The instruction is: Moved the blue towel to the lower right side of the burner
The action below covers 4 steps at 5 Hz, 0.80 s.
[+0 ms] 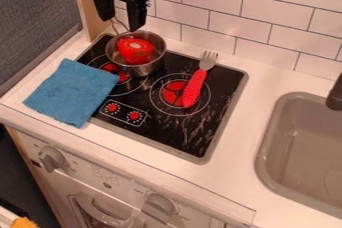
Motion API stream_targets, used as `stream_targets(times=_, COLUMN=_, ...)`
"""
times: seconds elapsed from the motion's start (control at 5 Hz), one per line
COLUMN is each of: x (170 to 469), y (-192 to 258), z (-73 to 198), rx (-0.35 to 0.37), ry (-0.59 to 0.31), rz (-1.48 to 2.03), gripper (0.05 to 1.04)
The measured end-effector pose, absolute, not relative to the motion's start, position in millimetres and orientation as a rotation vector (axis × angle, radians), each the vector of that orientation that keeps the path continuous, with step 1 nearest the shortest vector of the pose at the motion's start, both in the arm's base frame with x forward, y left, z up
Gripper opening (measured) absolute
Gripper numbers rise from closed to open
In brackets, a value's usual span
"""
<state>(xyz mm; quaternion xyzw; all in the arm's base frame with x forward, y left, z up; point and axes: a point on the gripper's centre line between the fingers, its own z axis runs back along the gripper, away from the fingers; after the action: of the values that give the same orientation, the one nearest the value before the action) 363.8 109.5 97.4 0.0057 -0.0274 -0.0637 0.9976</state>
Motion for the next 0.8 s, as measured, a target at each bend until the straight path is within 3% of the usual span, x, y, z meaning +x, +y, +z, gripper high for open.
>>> stream_targets(times=0.4, x=342.9, y=116.0, z=64.7, rx=-0.015, ry=0.015, rz=-0.108, gripper=1.001)
stream_targets(times=0.6, x=327.2, y=131.9, z=69.4, rx=0.013, ry=-0.021, rz=-0.093, gripper=1.001)
stream_targets(times=0.8, x=321.9, y=139.6, z=56.5, rx=0.071, ry=-0.027, rz=-0.084, gripper=1.001)
